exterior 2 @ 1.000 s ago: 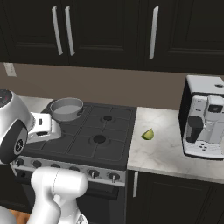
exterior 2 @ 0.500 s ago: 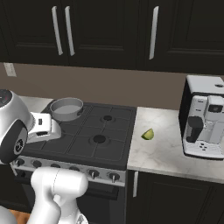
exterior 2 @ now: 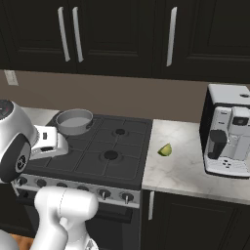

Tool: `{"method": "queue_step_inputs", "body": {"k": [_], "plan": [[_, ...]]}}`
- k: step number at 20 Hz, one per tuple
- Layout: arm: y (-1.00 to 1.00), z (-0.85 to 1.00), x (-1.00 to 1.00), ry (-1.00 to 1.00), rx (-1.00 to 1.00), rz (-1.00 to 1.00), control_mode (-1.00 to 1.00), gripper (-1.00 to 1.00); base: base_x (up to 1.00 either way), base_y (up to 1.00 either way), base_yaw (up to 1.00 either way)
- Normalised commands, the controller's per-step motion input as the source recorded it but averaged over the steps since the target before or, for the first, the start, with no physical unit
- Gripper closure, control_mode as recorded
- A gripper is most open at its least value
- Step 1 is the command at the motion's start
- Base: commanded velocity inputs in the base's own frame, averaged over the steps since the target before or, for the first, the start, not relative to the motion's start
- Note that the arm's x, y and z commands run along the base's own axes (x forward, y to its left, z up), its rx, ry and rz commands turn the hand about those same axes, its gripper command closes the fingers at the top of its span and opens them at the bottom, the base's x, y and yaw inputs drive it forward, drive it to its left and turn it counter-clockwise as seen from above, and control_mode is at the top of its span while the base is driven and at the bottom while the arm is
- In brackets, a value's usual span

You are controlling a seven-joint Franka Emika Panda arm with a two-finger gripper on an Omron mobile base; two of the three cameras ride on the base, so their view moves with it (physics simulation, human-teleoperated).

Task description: Turn on the burner for the pot on the stove. Wait thirty seconds for the pot to heat up. Then add the lemon wedge to the pot.

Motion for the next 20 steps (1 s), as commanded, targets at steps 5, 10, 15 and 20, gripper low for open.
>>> {"method": "queue_step_inputs", "body": {"k": [5, 10, 15, 20], "plan": [[0.00, 0.00, 0.00, 0.00, 0.00, 0.00, -1.00, -1.00, 0.00, 0.00, 0.00], [0.00, 0.00, 0.00, 0.00, 0.00, 0.00, -1.00, -1.00, 0.00, 0.00, 0.00], [0.00, 0.00, 0.00, 0.00, 0.00, 0.00, -1.00, -1.00, 0.00, 0.00, 0.00], [0.00, 0.00, 0.00, 0.00, 0.00, 0.00, -1.00, -1.00, 0.00, 0.00, 0.00]]}}
